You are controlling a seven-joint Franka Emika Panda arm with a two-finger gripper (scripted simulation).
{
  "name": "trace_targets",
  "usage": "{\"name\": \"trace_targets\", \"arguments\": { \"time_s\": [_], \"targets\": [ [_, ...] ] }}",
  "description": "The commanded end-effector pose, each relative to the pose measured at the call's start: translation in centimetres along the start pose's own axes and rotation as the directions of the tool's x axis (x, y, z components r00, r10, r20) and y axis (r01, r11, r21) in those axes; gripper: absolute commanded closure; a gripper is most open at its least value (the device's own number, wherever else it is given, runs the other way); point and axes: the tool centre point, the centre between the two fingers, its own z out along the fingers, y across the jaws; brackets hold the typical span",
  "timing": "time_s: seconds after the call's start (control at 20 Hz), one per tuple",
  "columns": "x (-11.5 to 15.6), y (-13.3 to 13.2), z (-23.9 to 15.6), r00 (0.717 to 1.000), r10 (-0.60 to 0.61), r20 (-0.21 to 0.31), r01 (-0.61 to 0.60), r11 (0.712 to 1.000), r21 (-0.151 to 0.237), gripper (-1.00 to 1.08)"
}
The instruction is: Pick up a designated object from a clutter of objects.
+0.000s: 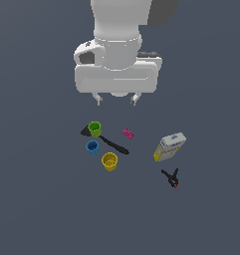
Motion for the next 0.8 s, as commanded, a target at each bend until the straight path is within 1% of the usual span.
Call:
{"name": "trace_targets", "arguments": {
  "time_s": [0.0, 0.4, 0.75],
  "targets": [
    [0.0, 0.0, 0.0, 1.0, 0.0, 0.0, 0.0, 1.0, 0.0, -0.92],
    [0.2, -1.1, -1.1, 0.999, -0.043, -0.018, 0.043, 0.999, 0.006, -0.92],
    [0.3, -1.3, -1.2, 0.999, -0.047, -0.02, 0.047, 0.999, 0.007, -0.92]
  ]
}}
